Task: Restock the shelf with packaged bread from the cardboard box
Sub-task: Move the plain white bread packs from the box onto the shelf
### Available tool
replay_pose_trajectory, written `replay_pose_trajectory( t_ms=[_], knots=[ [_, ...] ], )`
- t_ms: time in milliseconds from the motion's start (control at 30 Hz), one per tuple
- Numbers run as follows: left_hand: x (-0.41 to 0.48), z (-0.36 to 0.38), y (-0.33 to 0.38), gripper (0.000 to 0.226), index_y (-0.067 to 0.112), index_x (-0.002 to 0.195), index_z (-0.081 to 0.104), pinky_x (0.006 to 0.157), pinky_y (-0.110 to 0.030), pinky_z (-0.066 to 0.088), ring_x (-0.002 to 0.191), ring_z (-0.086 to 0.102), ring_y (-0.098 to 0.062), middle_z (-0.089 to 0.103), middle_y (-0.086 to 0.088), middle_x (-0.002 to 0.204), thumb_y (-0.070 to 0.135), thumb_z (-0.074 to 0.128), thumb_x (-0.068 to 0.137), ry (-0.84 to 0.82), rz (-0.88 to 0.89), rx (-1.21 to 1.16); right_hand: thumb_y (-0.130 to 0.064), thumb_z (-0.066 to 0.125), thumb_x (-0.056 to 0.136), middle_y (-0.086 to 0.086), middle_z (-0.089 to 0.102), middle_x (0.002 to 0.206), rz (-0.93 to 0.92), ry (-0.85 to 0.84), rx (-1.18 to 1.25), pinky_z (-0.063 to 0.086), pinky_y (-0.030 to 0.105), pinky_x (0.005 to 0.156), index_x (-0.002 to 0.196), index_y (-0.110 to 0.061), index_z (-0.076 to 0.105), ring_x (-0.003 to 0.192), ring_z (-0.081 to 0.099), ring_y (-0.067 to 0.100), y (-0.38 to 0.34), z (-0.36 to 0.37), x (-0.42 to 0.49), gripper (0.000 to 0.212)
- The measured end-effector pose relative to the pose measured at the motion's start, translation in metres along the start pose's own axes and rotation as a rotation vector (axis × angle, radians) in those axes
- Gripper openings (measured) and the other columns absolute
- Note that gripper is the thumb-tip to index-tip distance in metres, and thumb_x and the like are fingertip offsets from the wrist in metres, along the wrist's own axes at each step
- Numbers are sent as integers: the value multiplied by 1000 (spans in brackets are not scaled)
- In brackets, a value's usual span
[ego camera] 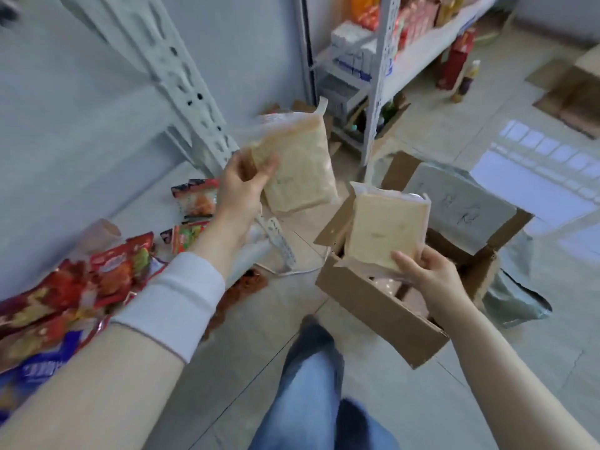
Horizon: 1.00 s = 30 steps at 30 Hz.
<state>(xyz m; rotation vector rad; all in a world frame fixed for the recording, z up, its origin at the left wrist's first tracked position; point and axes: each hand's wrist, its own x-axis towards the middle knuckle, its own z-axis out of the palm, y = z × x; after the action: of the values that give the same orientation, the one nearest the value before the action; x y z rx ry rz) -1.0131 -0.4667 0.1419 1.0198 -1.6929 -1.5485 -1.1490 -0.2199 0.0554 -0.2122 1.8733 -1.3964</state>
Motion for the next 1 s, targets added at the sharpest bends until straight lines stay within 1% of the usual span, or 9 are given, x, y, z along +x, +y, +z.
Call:
replay_pose_trajectory(
  t_ms=[67, 167, 267, 400, 533, 600, 700, 867, 1000],
  knots=[
    [-25, -52, 45, 32, 24, 97, 62, 78, -24, 55, 88, 66, -3, 70, 15, 89, 38, 72, 70, 64, 69, 16, -33, 69, 75, -9, 71, 94, -94, -80, -15, 56, 20, 67, 95, -26, 63, 84, 69, 7, -51, 28, -31, 22],
    [-55, -132, 101, 14, 26, 83, 61, 66, -13, 49, 72, 62, 6, 67, 17, 77, 30, 70, 73, 204, 172, 36, -35, 70, 73, -11, 73, 83, -240, -202, -64, 52, 12, 59, 93, -25, 63, 76, 69, 1, -120, 82, -73, 23],
    [-78, -217, 138, 10, 28, 83, 59, 67, -13, 48, 72, 61, 6, 64, 13, 84, 27, 68, 79, 336, 244, 77, -31, 70, 77, -14, 71, 76, -388, -306, -138, 48, 6, 54, 88, -28, 62, 68, 66, -6, -176, 152, -107, 14],
    [-104, -340, 140, 12, 29, 90, 58, 80, -24, 50, 91, 63, -9, 65, 9, 95, 30, 67, 81, 502, 225, 89, -25, 68, 80, -2, 72, 87, -483, -451, -175, 58, 22, 67, 91, -14, 64, 74, 69, 8, -214, 267, -137, 17],
    [-121, -458, 113, 16, 26, 95, 58, 69, -24, 46, 89, 61, -12, 64, 7, 96, 32, 65, 83, 652, 139, 154, -21, 66, 83, 9, 68, 94, -515, -563, -211, 57, 20, 65, 100, -5, 59, 77, 68, 16, -228, 395, -155, 24],
    [-121, -503, 98, 22, 21, 102, 56, 70, -26, 46, 90, 60, -15, 63, 3, 99, 30, 64, 84, 704, 92, 143, -20, 65, 85, 16, 65, 101, -484, -584, -240, 57, 32, 77, 104, -1, 58, 88, 65, 27, -232, 450, -157, 28],
    [-101, -547, 81, 24, 18, 106, 55, 77, -30, 48, 93, 60, -17, 63, 0, 102, 29, 62, 85, 730, 49, 114, -18, 64, 85, 17, 62, 101, -435, -610, -248, 54, 33, 78, 107, 3, 57, 90, 61, 26, -243, 512, -146, 31],
    [-36, -585, 73, 25, 17, 106, 53, 68, -21, 48, 89, 60, -14, 60, 8, 93, 31, 60, 87, 721, 15, 55, -25, 65, 85, 10, 59, 98, -421, -564, -290, 49, 28, 79, 112, 5, 59, 88, 56, 19, -281, 593, -111, 40],
    [29, -602, 70, 38, 9, 118, 50, 82, -32, 51, 97, 60, -19, 61, -4, 109, 29, 60, 88, 748, -17, 8, -29, 67, 83, 7, 63, 100, -387, -468, -343, 46, 24, 79, 115, 2, 58, 85, 57, 17, -311, 653, -69, 46]
  ],
)
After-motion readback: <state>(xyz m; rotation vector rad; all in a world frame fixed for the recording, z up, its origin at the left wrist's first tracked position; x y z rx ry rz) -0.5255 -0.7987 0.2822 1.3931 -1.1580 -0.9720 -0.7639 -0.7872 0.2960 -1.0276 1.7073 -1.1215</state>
